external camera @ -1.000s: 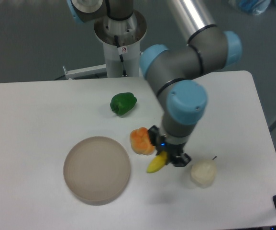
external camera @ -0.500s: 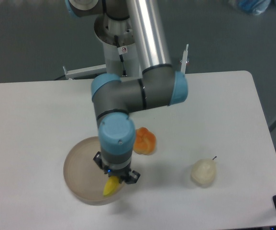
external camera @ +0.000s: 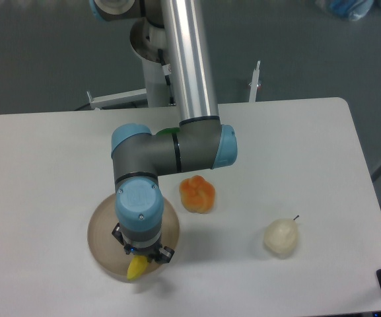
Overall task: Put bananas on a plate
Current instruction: 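Lower the banana onto the grey plate and open the gripper, then lift the open gripper away from the plate toward the white pear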
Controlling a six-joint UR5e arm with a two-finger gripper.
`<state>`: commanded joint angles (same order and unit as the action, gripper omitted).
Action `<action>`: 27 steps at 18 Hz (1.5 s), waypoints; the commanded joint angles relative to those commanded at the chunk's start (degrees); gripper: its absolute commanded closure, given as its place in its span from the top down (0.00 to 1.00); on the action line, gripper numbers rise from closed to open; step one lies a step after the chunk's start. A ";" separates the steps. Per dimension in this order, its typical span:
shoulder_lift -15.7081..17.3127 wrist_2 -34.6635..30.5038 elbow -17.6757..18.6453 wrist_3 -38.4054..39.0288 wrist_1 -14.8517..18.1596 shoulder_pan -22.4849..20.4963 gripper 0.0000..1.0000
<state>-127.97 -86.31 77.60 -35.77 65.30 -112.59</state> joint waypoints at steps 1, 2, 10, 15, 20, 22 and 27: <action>-0.09 0.00 0.09 -0.09 -0.09 0.09 0.35; -0.09 0.00 0.09 -0.61 -0.26 0.09 0.50; 1.31 -0.26 -0.35 -0.62 -0.35 0.00 1.00; 4.65 -0.61 -0.96 -0.88 -0.35 -3.76 1.00; 7.65 -0.70 -1.84 -15.08 0.08 -12.55 1.00; 9.13 -1.92 -1.67 -22.03 0.79 -15.10 1.00; 10.28 -2.55 -0.53 -35.67 1.23 -21.96 1.00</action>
<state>-117.68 -88.86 77.08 -71.44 66.53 -134.55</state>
